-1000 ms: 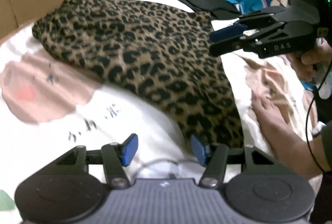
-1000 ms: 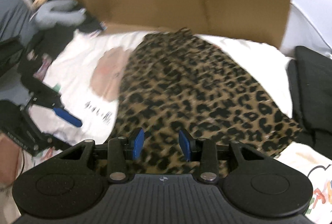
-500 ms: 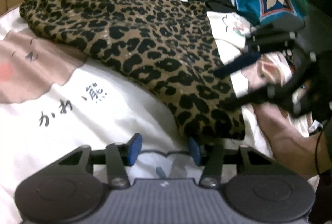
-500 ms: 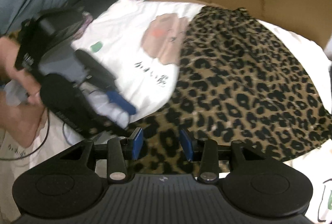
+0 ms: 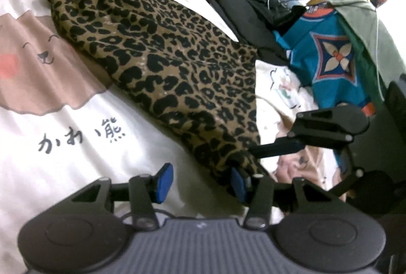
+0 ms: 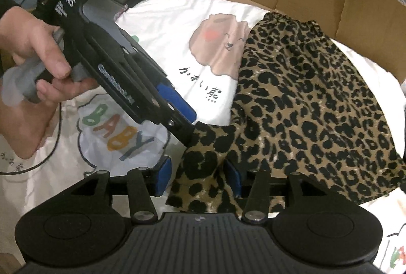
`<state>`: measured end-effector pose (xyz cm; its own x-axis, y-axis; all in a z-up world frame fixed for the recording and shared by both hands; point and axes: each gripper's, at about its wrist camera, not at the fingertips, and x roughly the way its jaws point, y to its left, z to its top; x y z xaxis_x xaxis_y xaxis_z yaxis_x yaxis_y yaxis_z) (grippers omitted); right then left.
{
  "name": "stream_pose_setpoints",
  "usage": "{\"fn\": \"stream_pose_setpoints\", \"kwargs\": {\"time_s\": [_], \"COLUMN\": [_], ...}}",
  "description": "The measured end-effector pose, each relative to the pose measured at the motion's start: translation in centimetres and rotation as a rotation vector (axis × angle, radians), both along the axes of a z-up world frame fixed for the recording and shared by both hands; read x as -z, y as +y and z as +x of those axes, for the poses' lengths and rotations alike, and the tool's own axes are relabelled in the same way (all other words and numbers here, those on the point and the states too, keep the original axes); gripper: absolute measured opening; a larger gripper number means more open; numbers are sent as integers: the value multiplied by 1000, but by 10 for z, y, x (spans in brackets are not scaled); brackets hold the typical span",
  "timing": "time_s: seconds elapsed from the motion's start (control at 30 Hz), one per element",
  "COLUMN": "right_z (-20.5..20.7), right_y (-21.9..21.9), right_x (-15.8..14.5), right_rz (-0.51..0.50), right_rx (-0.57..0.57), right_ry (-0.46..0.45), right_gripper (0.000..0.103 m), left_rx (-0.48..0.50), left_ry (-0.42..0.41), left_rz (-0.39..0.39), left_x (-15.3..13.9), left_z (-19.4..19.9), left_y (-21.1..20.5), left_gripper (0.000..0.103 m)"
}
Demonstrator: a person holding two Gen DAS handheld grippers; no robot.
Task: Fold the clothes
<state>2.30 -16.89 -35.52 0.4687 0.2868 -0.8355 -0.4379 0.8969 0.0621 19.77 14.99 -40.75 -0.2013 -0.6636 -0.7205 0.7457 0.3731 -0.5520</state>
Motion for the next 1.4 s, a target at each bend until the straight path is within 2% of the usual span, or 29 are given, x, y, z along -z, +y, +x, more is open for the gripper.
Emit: {"fn": "stream_pose_setpoints", "kwargs": {"time_s": [0.03, 0.1, 0.17, 0.43, 0.63, 0.8, 0.93, 1.07, 1.1, 1.2, 1.23, 1.27, 1.4], "right_z": [0, 1, 2, 3, 0, -3, -5, -6, -4, 4, 8, 11, 24], "right_y": [-2, -7, -11, -21, -27, -31, -40, -53, -56, -70, -75, -80, -99], "right_x": [0, 0, 2, -2, -4, -8, -14, -23, -24, -23, -21, -19, 0], "right_rz": [-1, 2, 2, 12, 21, 42, 103, 193, 205, 221, 225, 225, 187], "right_rx": [7, 20, 27, 50, 58, 54, 71, 105, 115, 170, 191, 211, 291], "right_ry": [-1, 3, 11, 5, -5, -3, 12, 15, 13, 18, 19, 21, 38], "right_gripper": [50, 38, 34, 34, 34, 34, 34, 35, 35, 35, 35, 35, 35], "left_rx": [-2, -8, -12, 44, 3, -44, -92, -89, -86, -84, -82, -82, -87], "left_ry": [10, 30, 48, 98, 163, 156, 197, 207, 213, 222, 229, 245, 287], "left_rz": [-1, 2, 7, 25, 45, 85, 116, 126, 126, 122, 120, 119, 127], "left_x": [1, 3, 5, 13, 22, 24, 31, 32, 33, 34, 34, 35, 37], "left_z": [0, 1, 1, -8, -6, -1, 10, 9, 9, 9, 9, 9, 9], "left_y": [0, 1, 1, -12, -19, -23, -12, -8, -7, -8, -8, -7, 0], "left_gripper": [52, 52, 52, 55, 55, 54, 43, 29, 28, 24, 15, 12, 6]}}
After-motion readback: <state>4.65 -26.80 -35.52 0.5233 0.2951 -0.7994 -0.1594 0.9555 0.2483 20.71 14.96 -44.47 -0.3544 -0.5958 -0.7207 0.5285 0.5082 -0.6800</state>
